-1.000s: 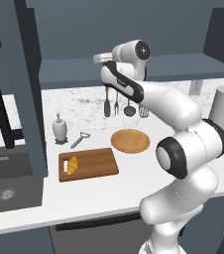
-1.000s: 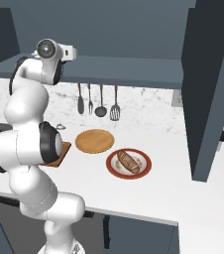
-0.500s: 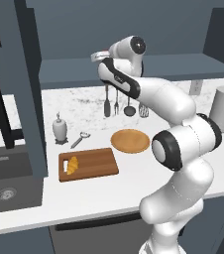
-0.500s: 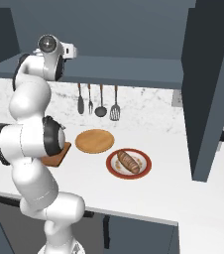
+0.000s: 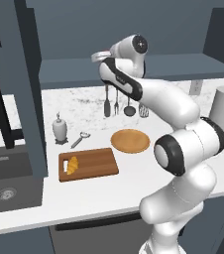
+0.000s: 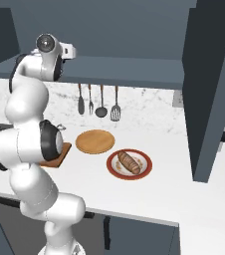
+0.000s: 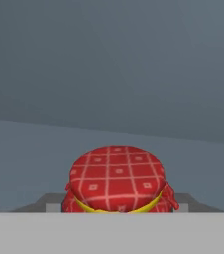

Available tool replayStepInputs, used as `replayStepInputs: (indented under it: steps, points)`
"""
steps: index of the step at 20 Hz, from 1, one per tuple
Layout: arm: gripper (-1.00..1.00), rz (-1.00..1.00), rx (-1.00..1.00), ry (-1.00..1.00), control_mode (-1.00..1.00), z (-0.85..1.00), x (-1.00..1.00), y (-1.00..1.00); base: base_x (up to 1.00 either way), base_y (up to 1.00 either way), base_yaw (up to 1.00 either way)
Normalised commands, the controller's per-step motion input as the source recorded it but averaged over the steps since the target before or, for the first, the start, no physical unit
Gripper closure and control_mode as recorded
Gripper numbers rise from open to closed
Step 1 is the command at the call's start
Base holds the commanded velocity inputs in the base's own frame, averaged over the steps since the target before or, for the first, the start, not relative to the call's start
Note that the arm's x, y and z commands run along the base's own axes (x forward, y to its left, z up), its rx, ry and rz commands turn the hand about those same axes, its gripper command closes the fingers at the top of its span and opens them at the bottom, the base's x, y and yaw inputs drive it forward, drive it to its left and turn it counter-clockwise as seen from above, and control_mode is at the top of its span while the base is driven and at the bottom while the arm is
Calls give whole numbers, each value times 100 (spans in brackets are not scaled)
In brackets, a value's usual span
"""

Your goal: From the different types of pastries on the counter, select a croissant and place it on the cutting board. Then retrieve a jar of jam from the cabinet and place it alongside the croissant on the cutting board.

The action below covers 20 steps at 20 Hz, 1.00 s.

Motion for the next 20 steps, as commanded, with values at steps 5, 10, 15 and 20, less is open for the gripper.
replayStepInputs:
  steps: [5, 10, 15, 20]
  points:
    - [100, 18, 3, -1, -100, 0, -100, -4, 0, 0, 0]
    - [100, 26, 9, -3, -100, 0, -100, -36, 0, 0, 0]
    - [100, 22, 5, 0, -100, -2, -100, -38, 0, 0, 0]
    - [100, 29, 2, 0, -100, -48, -98, -11, 0, 0, 0]
